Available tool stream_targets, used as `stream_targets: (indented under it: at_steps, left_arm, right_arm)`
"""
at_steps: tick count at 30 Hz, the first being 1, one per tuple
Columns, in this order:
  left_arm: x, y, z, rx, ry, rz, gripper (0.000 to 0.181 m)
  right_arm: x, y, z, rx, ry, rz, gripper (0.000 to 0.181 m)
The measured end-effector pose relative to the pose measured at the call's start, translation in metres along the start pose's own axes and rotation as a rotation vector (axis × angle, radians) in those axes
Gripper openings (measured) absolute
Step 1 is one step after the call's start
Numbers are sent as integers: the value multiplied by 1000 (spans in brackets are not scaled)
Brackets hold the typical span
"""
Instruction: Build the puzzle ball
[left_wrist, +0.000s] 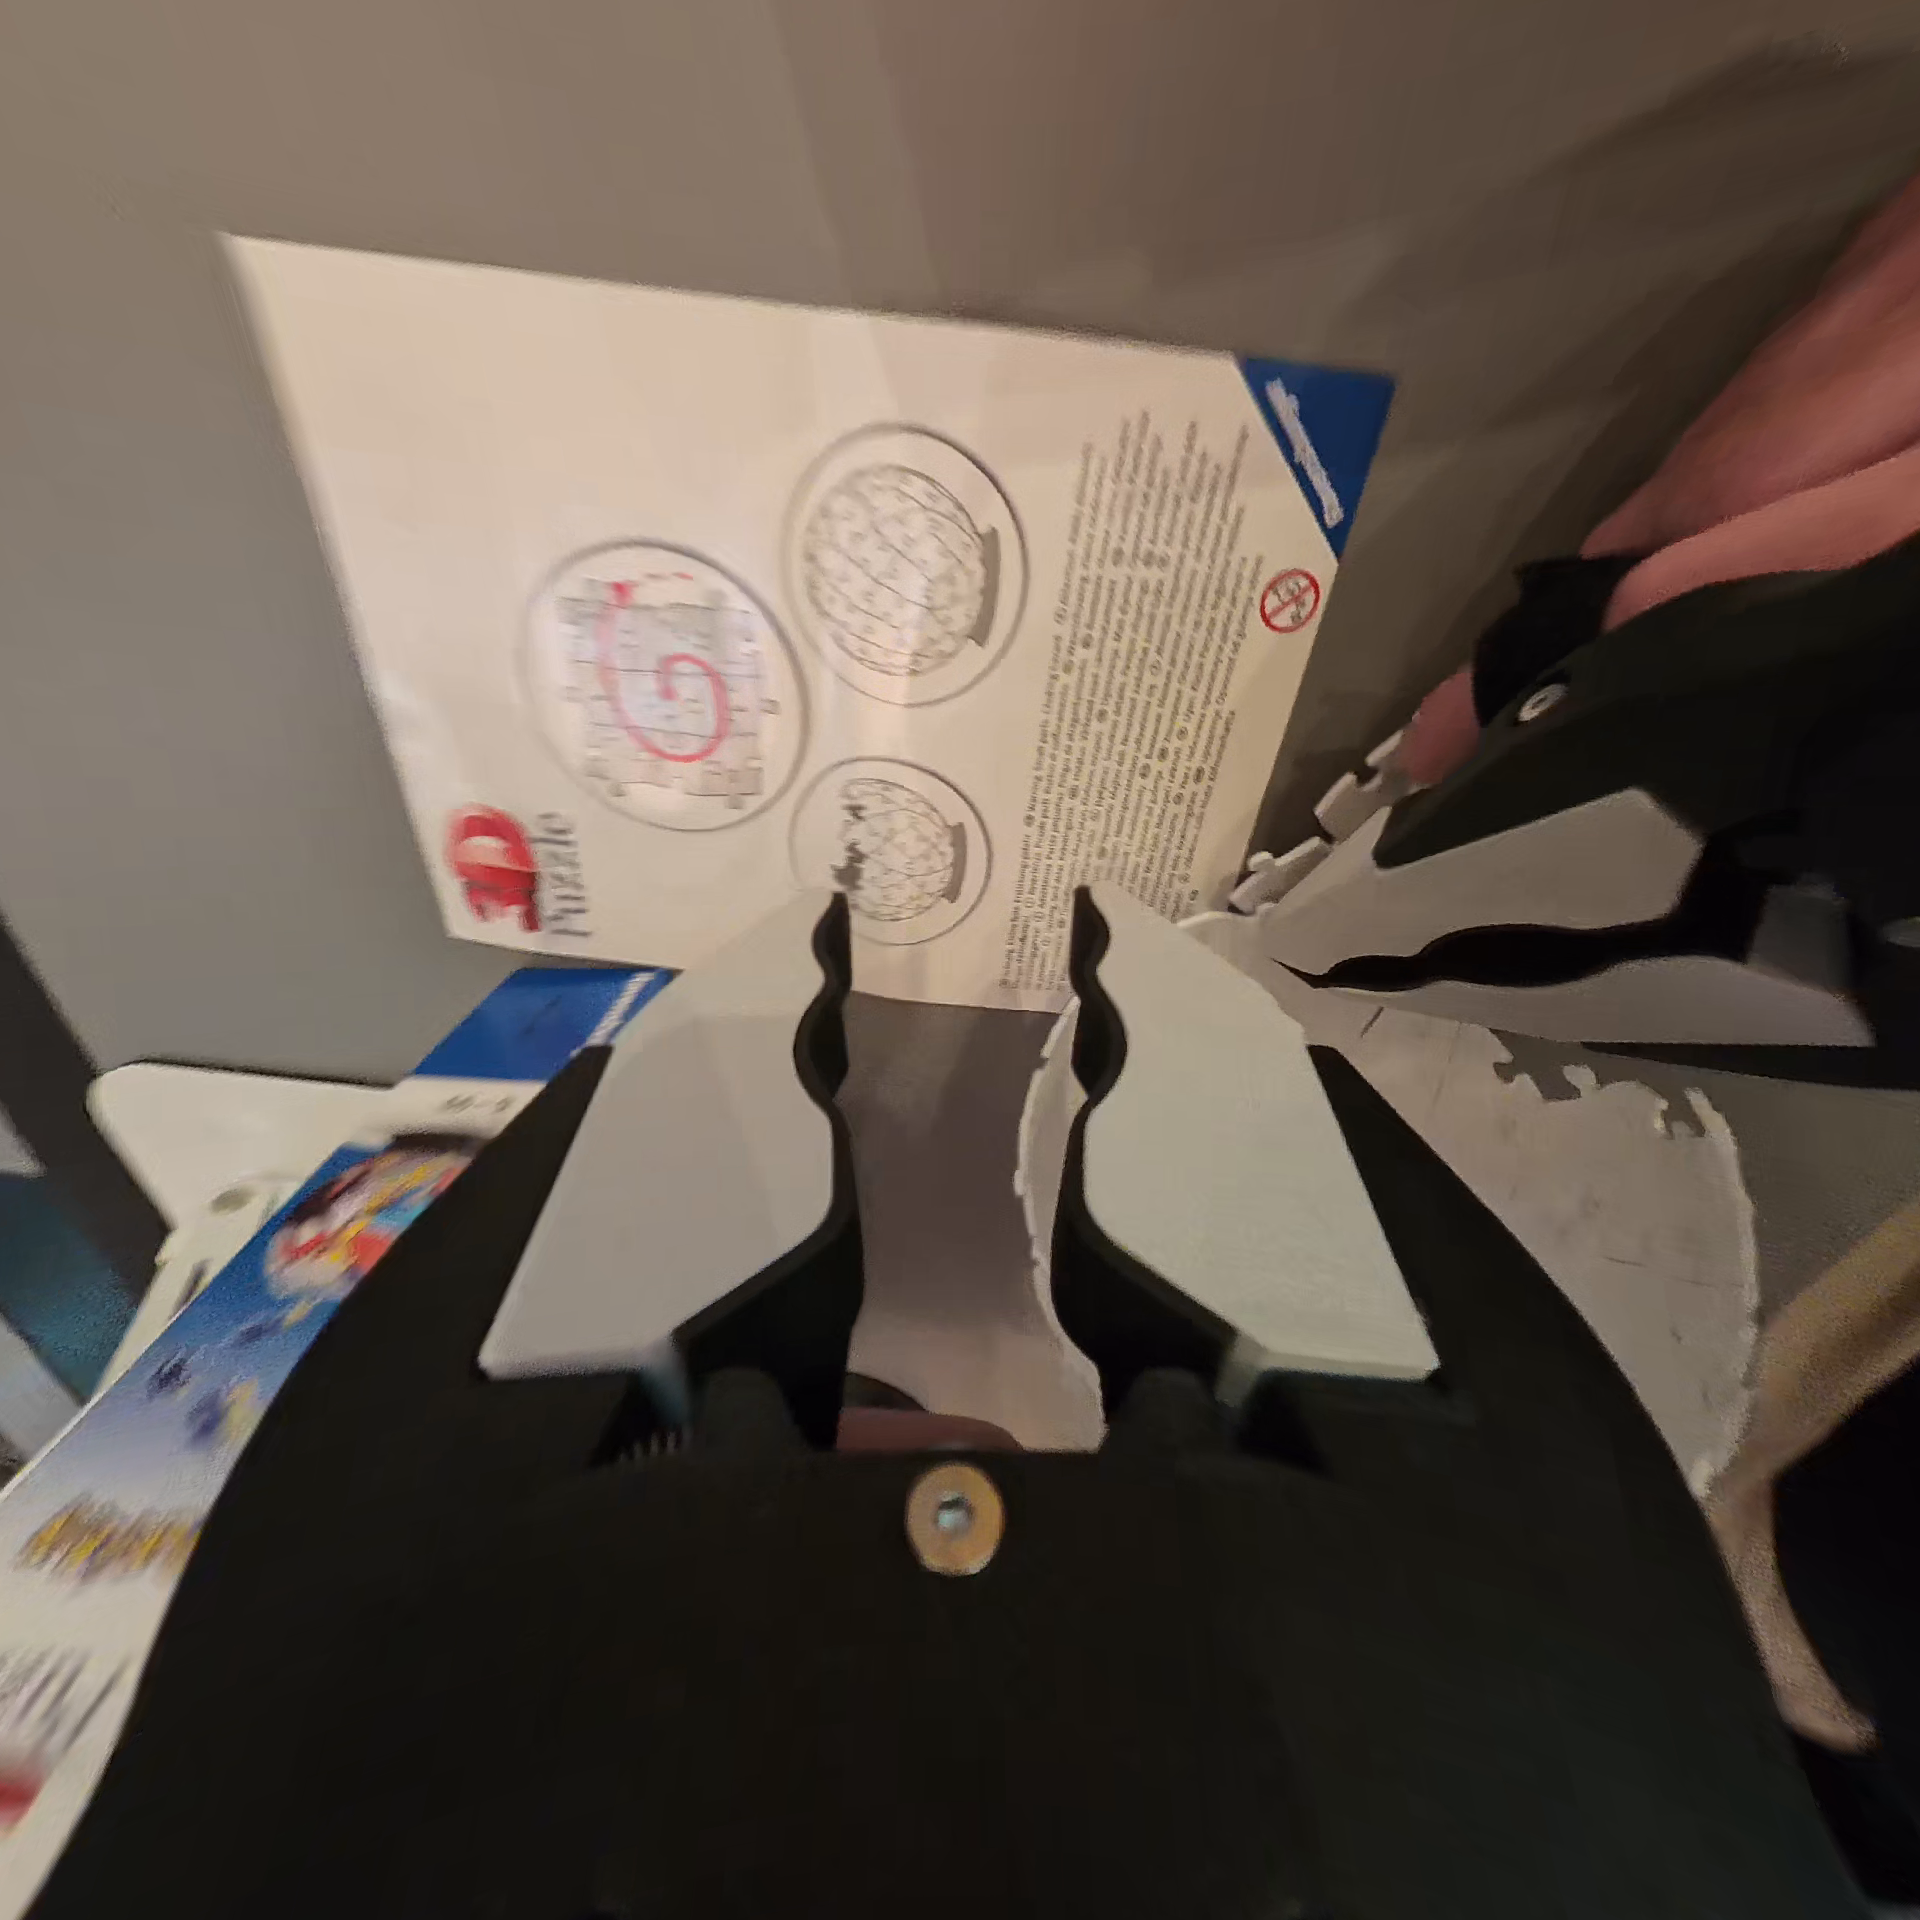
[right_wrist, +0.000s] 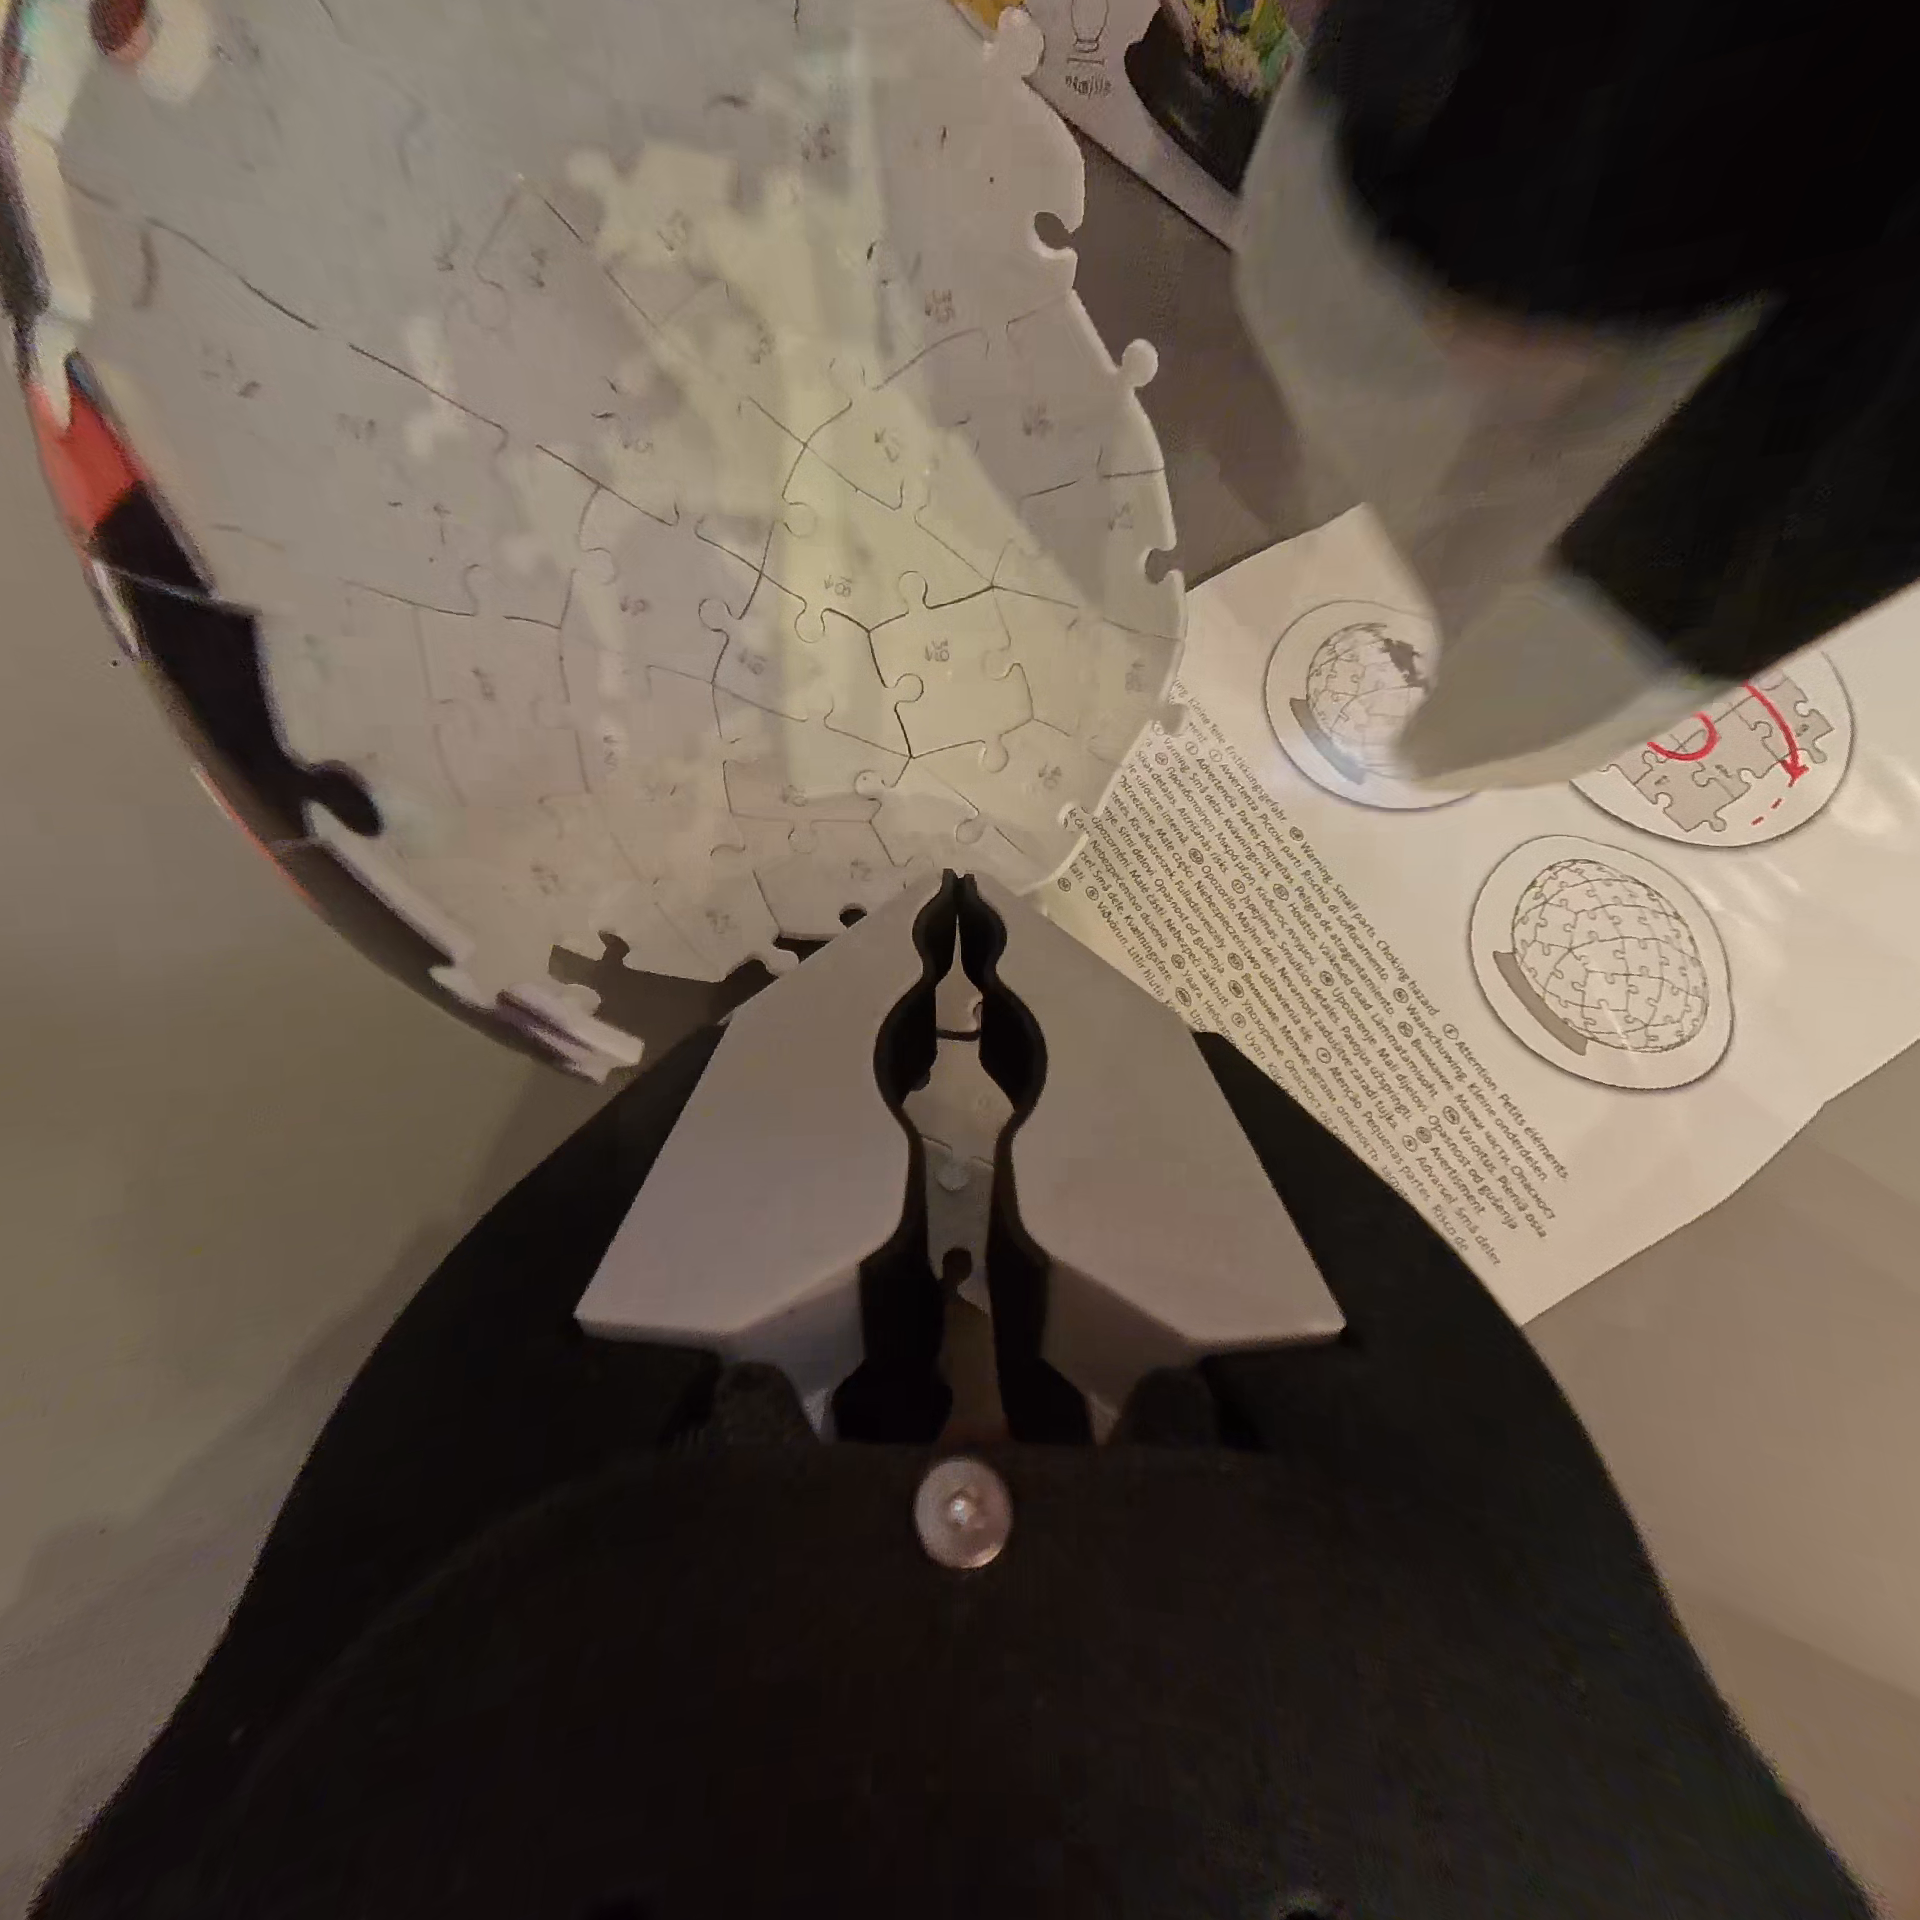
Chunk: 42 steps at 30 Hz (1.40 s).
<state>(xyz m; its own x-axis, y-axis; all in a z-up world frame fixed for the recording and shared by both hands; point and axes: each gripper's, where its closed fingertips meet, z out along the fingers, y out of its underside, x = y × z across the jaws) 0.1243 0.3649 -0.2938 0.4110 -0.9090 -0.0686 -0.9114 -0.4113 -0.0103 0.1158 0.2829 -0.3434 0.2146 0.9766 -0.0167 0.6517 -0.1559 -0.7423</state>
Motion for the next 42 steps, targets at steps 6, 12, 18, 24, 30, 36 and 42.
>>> stream_targets:
  at_steps: [6, 12, 18, 24, 30, 36, 42]
  left_arm:
    - [0, 0, -88, 442, -108, -114, 74]
    - [38, 54, -118, 819, -103, -208, 107]
    - [75, 92, -60, 843, -117, -270, 128]
    - [81, 83, -30, 865, -112, -292, 122]
    - [83, 82, -23, 880, -62, -255, 111]
    - [82, 81, -20, 859, -57, -215, 112]
    - [82, 83, -17, 850, -54, -199, 112]
  right_arm:
    - [1, 0, 0, -5, -11, 10, 0]
    - [1, 1, -1, -2, -19, 21, 0]
    - [1, 0, -1, 3, -28, 46, 0]
    - [0, 2, -3, -5, -33, 55, 0]
    - [-1, 2, -4, 1, -46, 66, 0]
    - [-3, 1, -2, 6, -73, 74, 0]
    - [4, -3, -7, 24, -61, 86, 0]
